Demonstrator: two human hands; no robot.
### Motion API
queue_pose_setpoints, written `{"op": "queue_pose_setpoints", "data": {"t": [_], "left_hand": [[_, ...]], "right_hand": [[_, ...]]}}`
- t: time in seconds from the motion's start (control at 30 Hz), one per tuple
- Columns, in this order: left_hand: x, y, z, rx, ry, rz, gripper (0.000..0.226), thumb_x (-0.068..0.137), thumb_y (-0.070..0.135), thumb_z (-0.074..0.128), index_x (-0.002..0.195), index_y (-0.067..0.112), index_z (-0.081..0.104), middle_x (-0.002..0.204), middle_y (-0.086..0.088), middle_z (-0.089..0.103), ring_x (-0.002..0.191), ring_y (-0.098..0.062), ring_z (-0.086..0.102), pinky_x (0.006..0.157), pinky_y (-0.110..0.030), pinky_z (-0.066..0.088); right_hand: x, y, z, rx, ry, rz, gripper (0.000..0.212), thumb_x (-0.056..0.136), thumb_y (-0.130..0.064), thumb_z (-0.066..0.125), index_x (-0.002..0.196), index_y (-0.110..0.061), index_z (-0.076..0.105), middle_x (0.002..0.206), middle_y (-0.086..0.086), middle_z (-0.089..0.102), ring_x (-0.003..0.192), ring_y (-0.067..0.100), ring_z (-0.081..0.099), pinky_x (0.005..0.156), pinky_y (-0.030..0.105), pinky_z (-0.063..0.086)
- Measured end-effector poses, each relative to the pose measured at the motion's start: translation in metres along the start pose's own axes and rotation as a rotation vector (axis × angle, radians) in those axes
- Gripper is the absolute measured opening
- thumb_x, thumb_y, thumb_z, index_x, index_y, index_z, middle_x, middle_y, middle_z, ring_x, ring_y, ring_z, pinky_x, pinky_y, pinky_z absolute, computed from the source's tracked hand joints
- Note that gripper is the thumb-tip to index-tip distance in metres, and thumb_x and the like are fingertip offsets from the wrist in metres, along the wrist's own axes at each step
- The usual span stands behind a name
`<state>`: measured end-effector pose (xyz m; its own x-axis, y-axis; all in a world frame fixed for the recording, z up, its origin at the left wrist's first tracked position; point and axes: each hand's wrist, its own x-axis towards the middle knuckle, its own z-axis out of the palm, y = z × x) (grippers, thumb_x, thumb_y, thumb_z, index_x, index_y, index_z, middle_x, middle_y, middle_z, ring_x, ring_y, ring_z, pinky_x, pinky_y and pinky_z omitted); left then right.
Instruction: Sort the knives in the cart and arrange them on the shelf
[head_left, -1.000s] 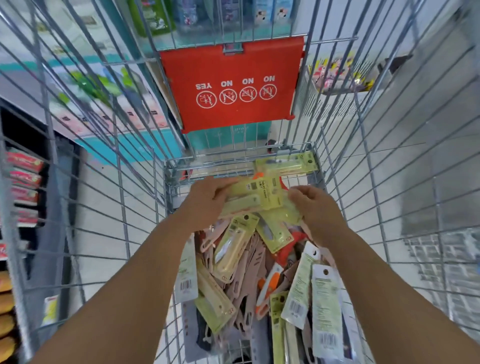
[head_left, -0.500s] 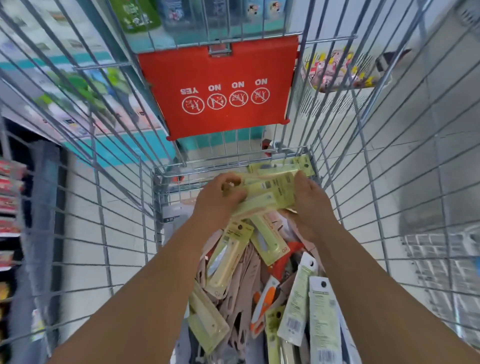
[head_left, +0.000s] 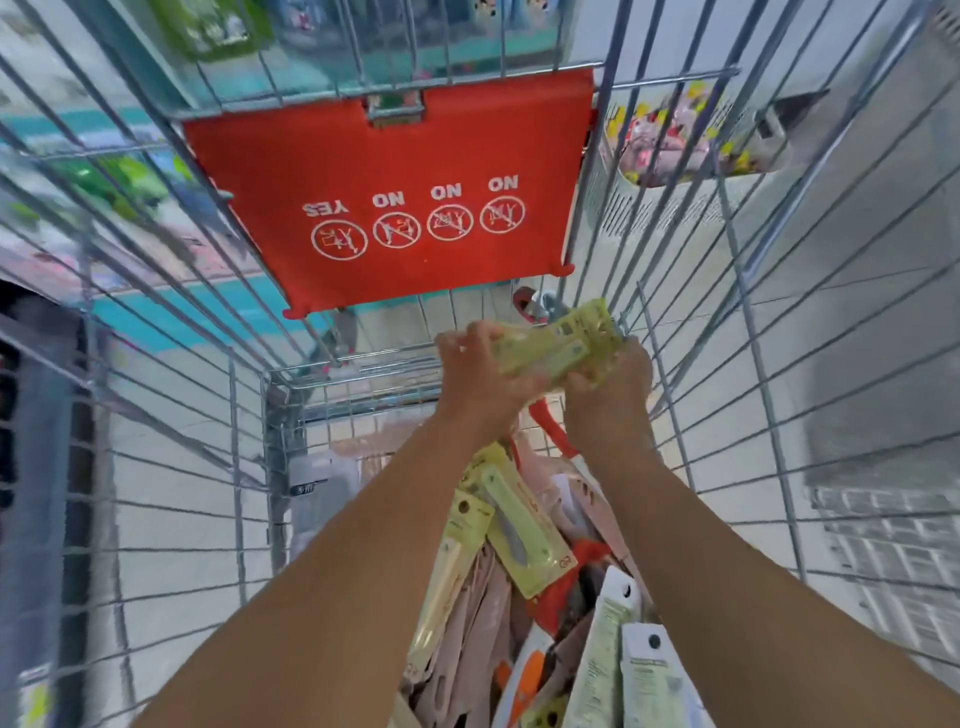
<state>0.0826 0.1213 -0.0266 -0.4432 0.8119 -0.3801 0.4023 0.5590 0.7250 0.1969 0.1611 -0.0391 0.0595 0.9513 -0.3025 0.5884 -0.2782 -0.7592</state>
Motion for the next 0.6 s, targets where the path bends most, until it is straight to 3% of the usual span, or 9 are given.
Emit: {"op": "queue_pose_setpoints", "data": {"t": [0.03, 0.07, 0.1, 0.2, 0.3, 0.4, 0.5, 0.6], "left_hand": [[-0.002, -0.006, 0.005, 0.047, -0.021, 0.051, 0.064, 0.075, 0.034, 0.076, 0.126, 0.014, 0.044, 0.122, -0.006, 0.023, 0.114, -0.019, 0.038, 0.093, -0.023, 0.038], [-0.003, -0.013, 0.01, 0.114, -0.029, 0.1, 0.061, 0.076, 0.027, 0.075, 0.126, 0.014, 0.044, 0.127, -0.009, 0.021, 0.117, -0.024, 0.04, 0.095, -0.029, 0.043], [-0.004, -0.021, 0.013, 0.182, -0.024, 0.135, 0.055, 0.078, 0.017, 0.072, 0.126, 0.015, 0.045, 0.133, -0.009, 0.017, 0.119, -0.029, 0.043, 0.095, -0.036, 0.045], [-0.006, -0.026, 0.013, 0.4, 0.011, 0.174, 0.046, 0.083, 0.001, 0.058, 0.124, 0.02, 0.048, 0.137, -0.008, 0.018, 0.123, -0.03, 0.04, 0.091, -0.043, 0.048], [-0.008, -0.02, 0.011, 0.531, 0.088, 0.347, 0.039, 0.086, 0.014, 0.059, 0.125, 0.018, 0.053, 0.132, -0.011, 0.034, 0.121, -0.029, 0.039, 0.091, -0.041, 0.048], [-0.015, -0.024, 0.022, 0.713, -0.083, 0.46, 0.066, 0.078, 0.027, 0.068, 0.137, 0.025, 0.038, 0.142, -0.008, 0.028, 0.131, -0.029, 0.029, 0.108, -0.041, 0.034], [-0.019, -0.028, 0.027, 0.804, -0.113, 0.425, 0.08, 0.083, 0.02, 0.065, 0.147, 0.03, 0.018, 0.151, -0.005, 0.015, 0.139, -0.027, 0.018, 0.112, -0.037, 0.022], [-0.017, -0.024, 0.019, 0.834, -0.065, 0.425, 0.079, 0.086, 0.009, 0.058, 0.149, 0.029, 0.014, 0.152, -0.007, 0.014, 0.14, -0.029, 0.017, 0.114, -0.038, 0.019]], "right_hand": [[-0.003, 0.001, -0.001, -0.084, -0.037, -0.086, 0.048, 0.08, -0.005, 0.052, 0.127, -0.012, 0.045, 0.135, 0.012, 0.044, 0.127, 0.028, 0.041, 0.109, 0.034, 0.034], [-0.006, 0.006, -0.002, -0.173, -0.087, -0.163, 0.056, 0.084, -0.001, 0.05, 0.137, -0.011, 0.039, 0.145, 0.012, 0.034, 0.137, 0.026, 0.029, 0.109, 0.02, 0.02], [-0.007, 0.01, -0.002, -0.256, -0.137, -0.228, 0.061, 0.086, 0.001, 0.048, 0.144, -0.01, 0.031, 0.152, 0.012, 0.023, 0.143, 0.025, 0.017, 0.107, 0.015, 0.012], [-0.007, 0.022, -0.001, -0.438, -0.217, -0.265, 0.065, 0.093, -0.005, 0.044, 0.151, -0.011, 0.016, 0.159, 0.012, 0.002, 0.147, 0.025, 0.0, 0.116, 0.029, 0.007], [-0.002, 0.026, 0.0, -0.585, -0.222, -0.223, 0.067, 0.097, -0.026, 0.043, 0.153, -0.023, 0.007, 0.16, 0.004, -0.006, 0.147, 0.024, -0.002, 0.118, 0.039, 0.004], [-0.001, 0.021, -0.001, -0.577, -0.199, -0.108, 0.068, 0.097, -0.039, 0.043, 0.152, -0.026, 0.007, 0.159, 0.002, -0.004, 0.143, 0.03, 0.007, 0.118, 0.045, 0.013], [-0.006, 0.018, -0.001, -0.551, -0.158, -0.124, 0.065, 0.096, -0.037, 0.044, 0.151, -0.026, 0.012, 0.155, 0.005, 0.008, 0.138, 0.032, 0.017, 0.114, 0.048, 0.022], [-0.011, 0.024, -0.003, -0.579, -0.165, -0.249, 0.068, 0.093, -0.025, 0.049, 0.151, -0.028, 0.014, 0.157, 0.005, 0.009, 0.141, 0.031, 0.013, 0.115, 0.047, 0.017]]}}
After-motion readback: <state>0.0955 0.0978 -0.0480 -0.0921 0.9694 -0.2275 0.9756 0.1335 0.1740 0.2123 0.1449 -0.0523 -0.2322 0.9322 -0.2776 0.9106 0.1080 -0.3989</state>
